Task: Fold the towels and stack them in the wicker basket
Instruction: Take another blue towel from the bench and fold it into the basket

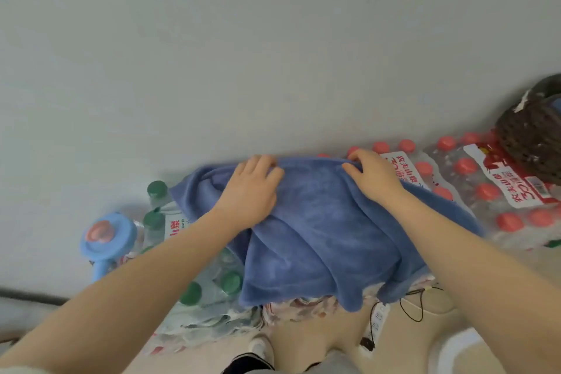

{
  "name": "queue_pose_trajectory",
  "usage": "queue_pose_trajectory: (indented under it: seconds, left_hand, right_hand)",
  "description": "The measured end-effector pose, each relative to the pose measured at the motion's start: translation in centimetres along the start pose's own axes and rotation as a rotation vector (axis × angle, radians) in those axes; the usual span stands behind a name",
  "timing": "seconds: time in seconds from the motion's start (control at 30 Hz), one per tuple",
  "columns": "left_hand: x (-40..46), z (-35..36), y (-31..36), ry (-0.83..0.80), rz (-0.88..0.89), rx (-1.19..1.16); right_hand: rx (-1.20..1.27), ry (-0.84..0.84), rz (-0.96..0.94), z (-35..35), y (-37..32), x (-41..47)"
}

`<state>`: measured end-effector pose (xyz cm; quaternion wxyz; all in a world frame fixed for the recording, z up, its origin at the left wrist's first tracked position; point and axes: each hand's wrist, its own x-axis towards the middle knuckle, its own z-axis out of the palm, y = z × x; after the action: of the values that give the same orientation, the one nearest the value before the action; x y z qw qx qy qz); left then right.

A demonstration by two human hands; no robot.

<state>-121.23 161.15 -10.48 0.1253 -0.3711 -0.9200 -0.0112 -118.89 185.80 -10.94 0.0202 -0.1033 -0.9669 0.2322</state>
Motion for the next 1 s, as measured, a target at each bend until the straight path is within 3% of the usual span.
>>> queue_pose_trajectory:
  seconds: [0.1,0.2,0.37,0.67,0.73,0.9,1.0]
  left_hand:
    - [2.1,1.3,3.7,-0.102,0.246,-0.183]
    - [4.2,1.7,7.2,-0.308,0.277,-0.371]
    - [7.1,2.2,11.9,-0.314,0.240,-0.407]
    - [10.0,4.1,15.5,-0.351,-0.074,-0.447]
    - [10.2,4.1,15.7,-0.336,-0.128,-0.505]
    - [9.8,3.4,14.2,-0.263,-0.271,-0.505]
    - [7.7,3.0,12.5,-0.243,-0.439,-0.487]
  right_hand:
    - [-0.032,0.154,-0.007,-0.9,1.1,-1.8]
    - [-0.106,0.260,0.062,-2.6,3.9,-3.5]
    - [-0.044,0.007,0.269,-5.0,9.7,-5.5]
    - [-0.384,-0.357,0.107,-9.9,12.8,-3.6]
    - [-0.434,-0.278,0.050,-11.4,13.1,-1.7]
    - [-0.457,0.150,0.045,-12.4,13.7,3.7]
    - [-0.526,0.232,0.005,-10.1,12.1,4.7]
